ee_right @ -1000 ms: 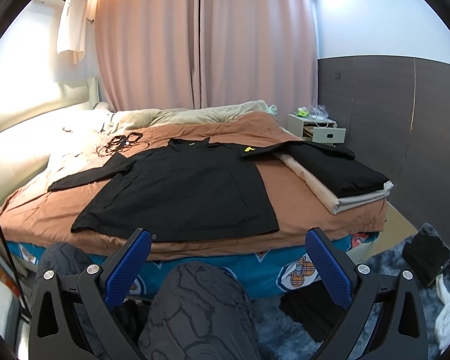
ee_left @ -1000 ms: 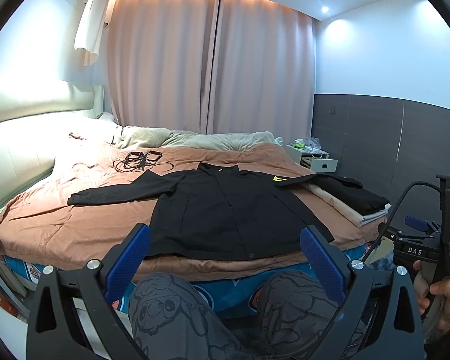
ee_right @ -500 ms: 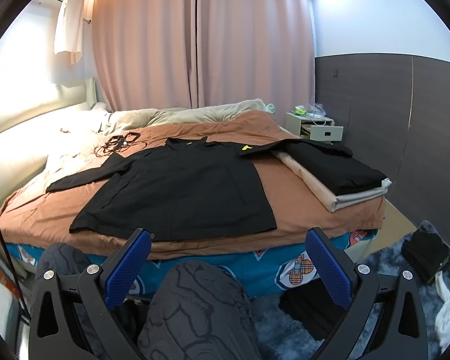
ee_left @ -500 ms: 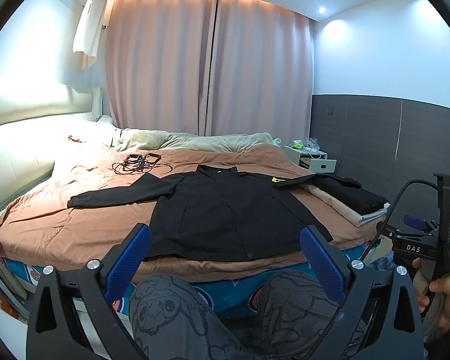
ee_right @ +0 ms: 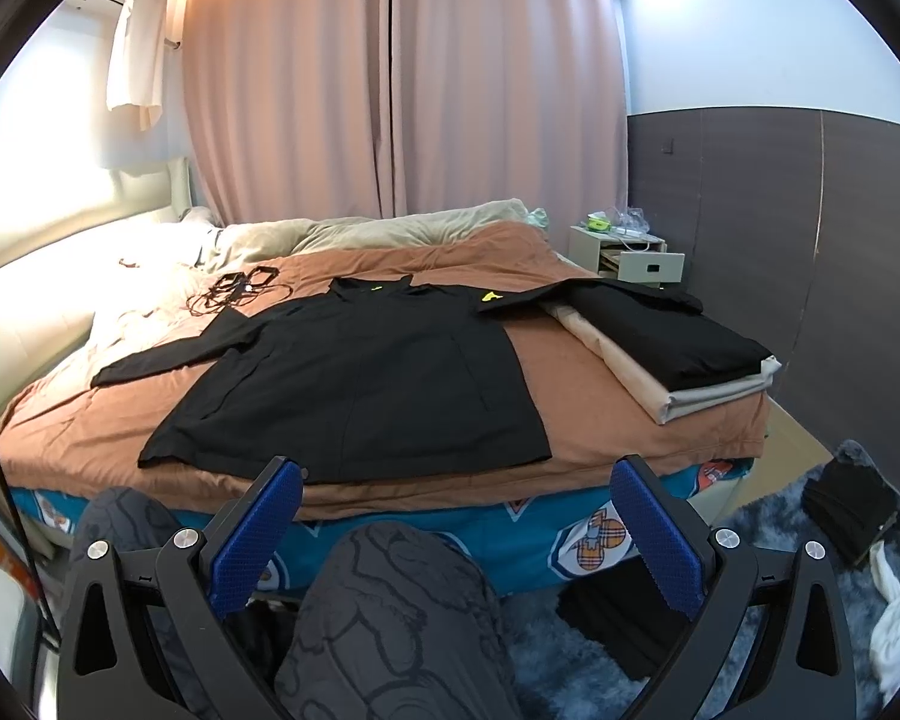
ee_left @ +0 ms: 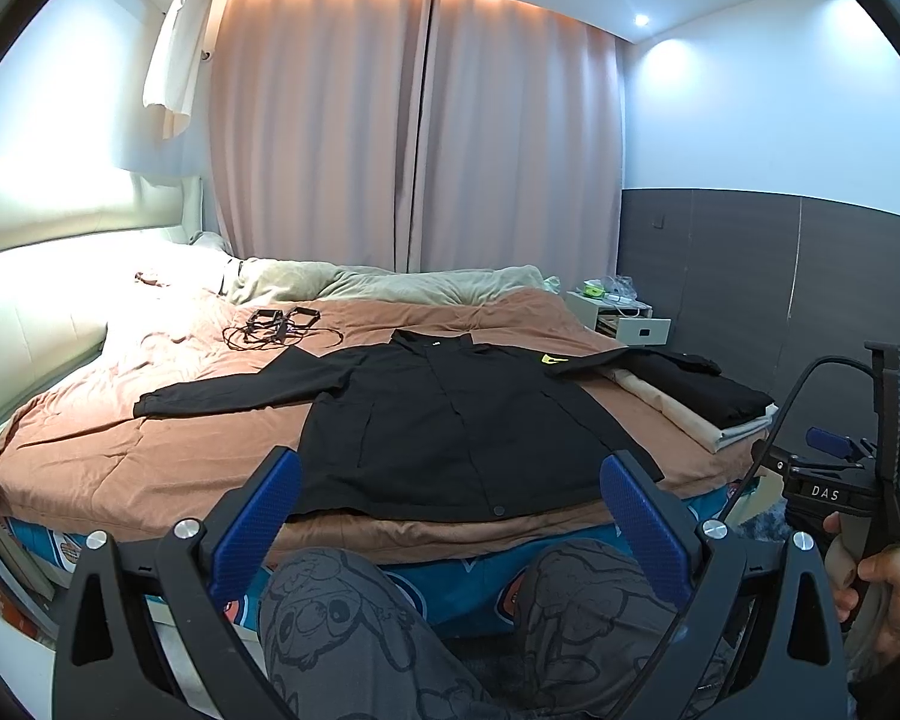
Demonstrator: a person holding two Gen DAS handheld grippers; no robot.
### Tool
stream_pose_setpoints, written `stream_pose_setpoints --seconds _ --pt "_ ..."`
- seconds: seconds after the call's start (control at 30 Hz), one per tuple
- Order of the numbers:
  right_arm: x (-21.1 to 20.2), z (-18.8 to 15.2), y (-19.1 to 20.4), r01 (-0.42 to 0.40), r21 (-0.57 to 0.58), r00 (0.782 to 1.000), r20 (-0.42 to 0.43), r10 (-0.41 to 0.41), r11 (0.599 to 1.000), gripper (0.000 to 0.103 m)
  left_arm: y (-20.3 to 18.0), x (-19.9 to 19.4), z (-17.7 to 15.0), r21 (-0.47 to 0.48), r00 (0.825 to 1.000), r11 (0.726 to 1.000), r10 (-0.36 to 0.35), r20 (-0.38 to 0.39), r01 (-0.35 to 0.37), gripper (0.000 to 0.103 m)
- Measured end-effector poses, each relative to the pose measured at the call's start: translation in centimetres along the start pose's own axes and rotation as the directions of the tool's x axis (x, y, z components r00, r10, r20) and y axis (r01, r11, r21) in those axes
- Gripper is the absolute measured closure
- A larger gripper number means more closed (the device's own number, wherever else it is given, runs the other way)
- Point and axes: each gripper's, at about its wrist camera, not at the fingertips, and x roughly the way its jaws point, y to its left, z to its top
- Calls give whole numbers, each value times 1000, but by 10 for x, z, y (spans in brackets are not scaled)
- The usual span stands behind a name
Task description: Fold large clothes
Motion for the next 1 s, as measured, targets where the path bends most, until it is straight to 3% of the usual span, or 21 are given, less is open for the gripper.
stream_pose_setpoints --seconds 0.63,1.0 --pt "5 7 -4 6 -6 1000 -3 -6 1000 0 10 25 4 -9 999 1000 -17 -30 16 1" --pt "53 32 1 -4 -5 999 -32 4 1000 0 34 73 18 -37 998 999 5 -61 -8 1"
